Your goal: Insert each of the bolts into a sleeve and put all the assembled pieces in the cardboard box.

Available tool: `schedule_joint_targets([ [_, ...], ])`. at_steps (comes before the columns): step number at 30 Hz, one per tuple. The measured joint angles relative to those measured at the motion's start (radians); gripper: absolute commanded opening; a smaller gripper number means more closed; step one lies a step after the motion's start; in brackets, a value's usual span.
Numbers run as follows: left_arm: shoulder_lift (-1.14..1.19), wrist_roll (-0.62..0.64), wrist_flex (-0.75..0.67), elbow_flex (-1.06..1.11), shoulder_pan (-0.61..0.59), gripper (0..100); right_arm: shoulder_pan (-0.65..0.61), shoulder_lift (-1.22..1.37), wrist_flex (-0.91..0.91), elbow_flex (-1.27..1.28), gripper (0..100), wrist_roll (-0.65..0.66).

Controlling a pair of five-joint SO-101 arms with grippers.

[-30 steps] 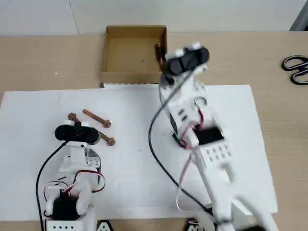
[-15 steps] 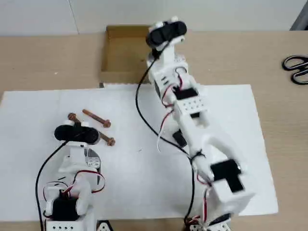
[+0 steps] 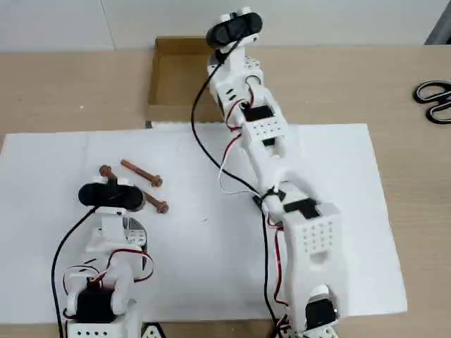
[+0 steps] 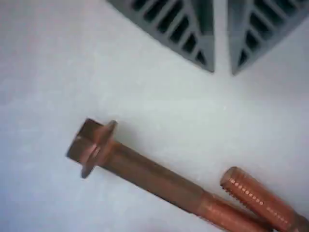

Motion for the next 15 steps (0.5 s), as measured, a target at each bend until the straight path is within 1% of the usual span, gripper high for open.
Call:
schedule_joint_targets([
  [4,0.0,0.005,0.0,0.0,0.0,1,0.0,0.146,-0.049,-0.135,0.8,0.0],
  [6,0.0,0.005,0.0,0.0,0.0,1,0.002,0.196,-0.048,-0.195,5.2,0.0],
  [7,0.0,0.005,0.0,0.0,0.0,1,0.002,0.216,-0.037,-0.221,9.6,0.0],
  [10,0.0,0.005,0.0,0.0,0.0,1,-0.002,0.253,0.031,-0.298,24.8,0.005],
  [11,0.0,0.005,0.0,0.0,0.0,1,-0.002,0.258,0.063,-0.321,28.1,0.014],
  [15,0.0,0.005,0.0,0.0,0.0,1,-0.002,0.255,0.224,-0.417,29.2,0.048],
])
